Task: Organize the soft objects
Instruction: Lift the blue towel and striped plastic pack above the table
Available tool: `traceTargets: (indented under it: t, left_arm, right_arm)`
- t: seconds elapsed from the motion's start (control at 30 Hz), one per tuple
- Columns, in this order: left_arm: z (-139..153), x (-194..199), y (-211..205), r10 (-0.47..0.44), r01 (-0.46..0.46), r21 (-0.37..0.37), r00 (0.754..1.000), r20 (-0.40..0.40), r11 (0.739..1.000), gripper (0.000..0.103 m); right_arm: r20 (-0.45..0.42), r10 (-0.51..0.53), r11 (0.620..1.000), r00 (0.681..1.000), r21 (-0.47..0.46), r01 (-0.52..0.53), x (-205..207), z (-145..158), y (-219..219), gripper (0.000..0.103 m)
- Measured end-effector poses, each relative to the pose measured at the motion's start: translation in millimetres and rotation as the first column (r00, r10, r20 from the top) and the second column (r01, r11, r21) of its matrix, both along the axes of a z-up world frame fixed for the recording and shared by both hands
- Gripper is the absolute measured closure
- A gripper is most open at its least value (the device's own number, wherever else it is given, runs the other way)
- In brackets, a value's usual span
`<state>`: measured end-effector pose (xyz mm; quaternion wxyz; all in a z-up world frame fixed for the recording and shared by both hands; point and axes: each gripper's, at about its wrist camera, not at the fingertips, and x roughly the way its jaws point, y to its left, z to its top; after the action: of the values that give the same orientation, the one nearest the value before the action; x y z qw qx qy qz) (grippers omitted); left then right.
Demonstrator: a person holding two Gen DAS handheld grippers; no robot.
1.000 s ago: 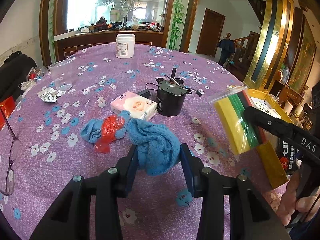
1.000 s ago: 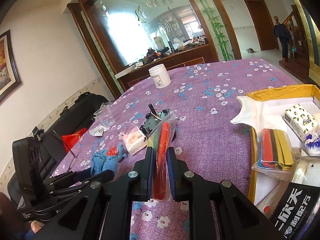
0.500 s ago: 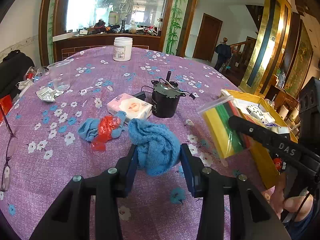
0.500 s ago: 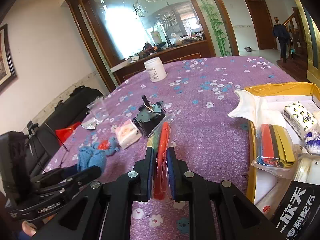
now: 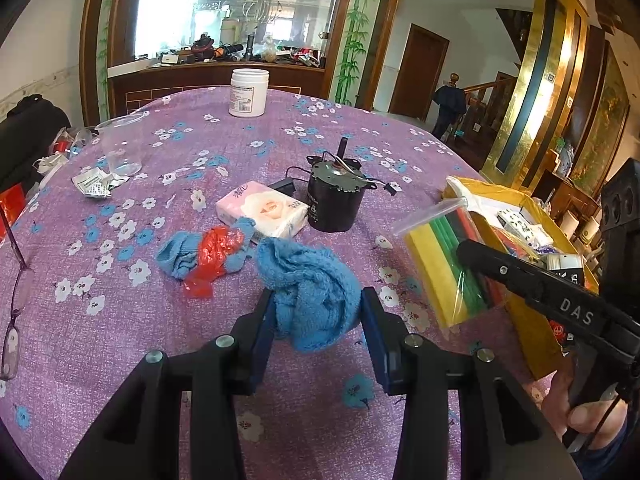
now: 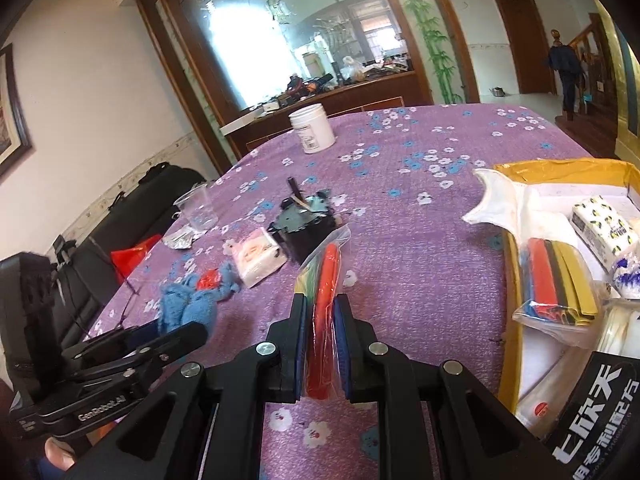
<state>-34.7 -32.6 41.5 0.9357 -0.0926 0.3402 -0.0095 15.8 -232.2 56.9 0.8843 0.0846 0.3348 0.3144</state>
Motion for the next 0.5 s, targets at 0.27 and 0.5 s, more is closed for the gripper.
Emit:
traceTargets:
  t: [0.27,0.5]
  left_arm:
    - [1.2,-0.6,1.1,0.013,-0.013,0.000,1.000,0.020,1.000,0.062]
    - [3.3,-3.5,13.4,0.078,-0.076,-0.037,0.996,0.042,0.996,0.061]
  right_arm:
    - [0.041,-0.010,0.999,0.999,-0.030,0.011,-8.9,3.8,7.4,0.088]
    - [0.082,0.054,0.998,0.995,-0.039,-0.051,-20.4,2.0,13.7,0.088]
